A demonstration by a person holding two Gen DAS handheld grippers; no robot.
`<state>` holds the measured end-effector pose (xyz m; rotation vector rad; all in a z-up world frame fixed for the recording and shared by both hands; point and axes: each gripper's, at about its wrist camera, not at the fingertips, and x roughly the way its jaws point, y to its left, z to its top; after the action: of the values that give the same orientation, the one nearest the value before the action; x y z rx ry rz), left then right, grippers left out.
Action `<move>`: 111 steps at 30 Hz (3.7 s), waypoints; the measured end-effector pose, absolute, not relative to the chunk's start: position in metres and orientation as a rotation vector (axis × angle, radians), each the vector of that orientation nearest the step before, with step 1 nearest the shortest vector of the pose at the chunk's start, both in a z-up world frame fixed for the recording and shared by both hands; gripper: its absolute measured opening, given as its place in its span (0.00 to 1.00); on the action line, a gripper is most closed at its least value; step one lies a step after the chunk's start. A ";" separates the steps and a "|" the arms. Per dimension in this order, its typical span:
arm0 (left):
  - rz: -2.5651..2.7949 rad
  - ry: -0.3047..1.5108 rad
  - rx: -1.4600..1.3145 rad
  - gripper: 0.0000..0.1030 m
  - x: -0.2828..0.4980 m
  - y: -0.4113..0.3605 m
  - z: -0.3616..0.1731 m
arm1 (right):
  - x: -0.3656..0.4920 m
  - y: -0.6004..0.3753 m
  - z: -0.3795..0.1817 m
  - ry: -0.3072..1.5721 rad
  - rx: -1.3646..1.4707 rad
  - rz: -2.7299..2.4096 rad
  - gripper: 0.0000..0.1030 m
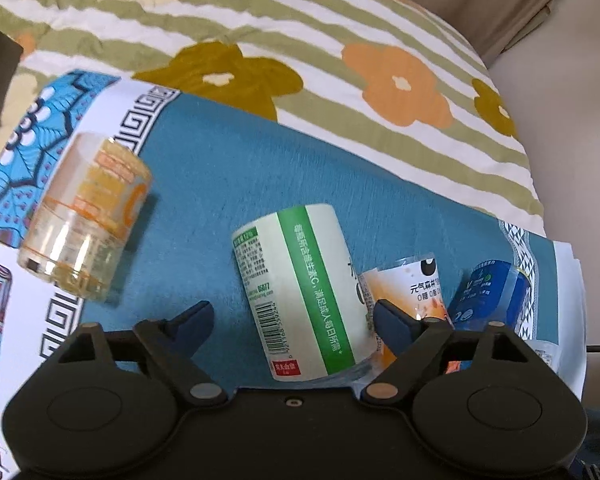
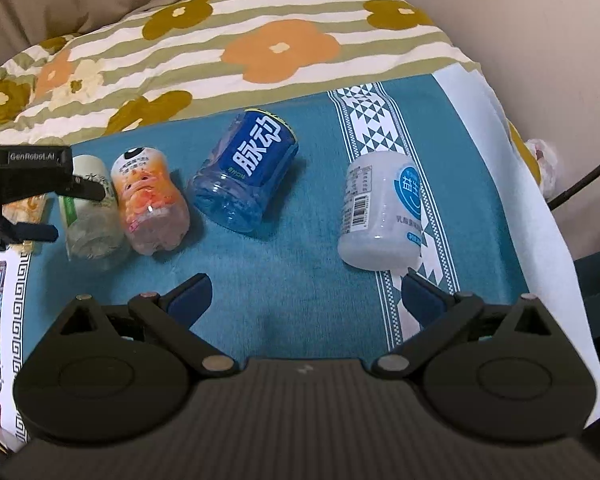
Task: Flip cup upright
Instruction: 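Move the left gripper to the lying green-labelled clear cup and close on it, then lift the green-labelled cup with the left gripper toward the right gripper, then grasp the green-labelled cup with the right gripper while the left gripper releases it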
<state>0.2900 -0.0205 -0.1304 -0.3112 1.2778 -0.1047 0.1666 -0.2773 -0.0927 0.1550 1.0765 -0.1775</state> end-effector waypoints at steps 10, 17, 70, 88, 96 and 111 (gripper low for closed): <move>-0.158 1.341 -0.367 0.66 0.293 -0.018 -0.140 | 0.175 -0.276 -0.097 1.085 0.160 -0.187 1.00; -0.157 1.290 -0.333 0.66 0.283 -0.018 -0.125 | 0.171 -0.275 -0.093 1.066 0.157 -0.179 1.00; -0.243 1.269 -0.007 0.88 0.129 -0.132 -0.129 | 0.035 -0.346 -0.102 0.996 0.184 -0.049 1.00; -0.138 1.150 -0.057 1.00 0.072 -0.081 -0.063 | 0.066 -0.320 -0.036 1.008 0.125 0.110 1.00; -0.126 1.141 -0.079 1.00 0.065 -0.023 -0.068 | 0.120 -0.271 -0.039 1.137 0.147 0.197 1.00; -0.217 1.220 -0.144 1.00 0.066 0.046 -0.113 | 0.211 -0.220 -0.125 1.443 0.327 0.150 0.90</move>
<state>0.0656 0.0456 -0.1129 -0.1440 1.2205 -0.2167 0.2110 -0.2203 -0.1246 0.3270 1.4428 0.1504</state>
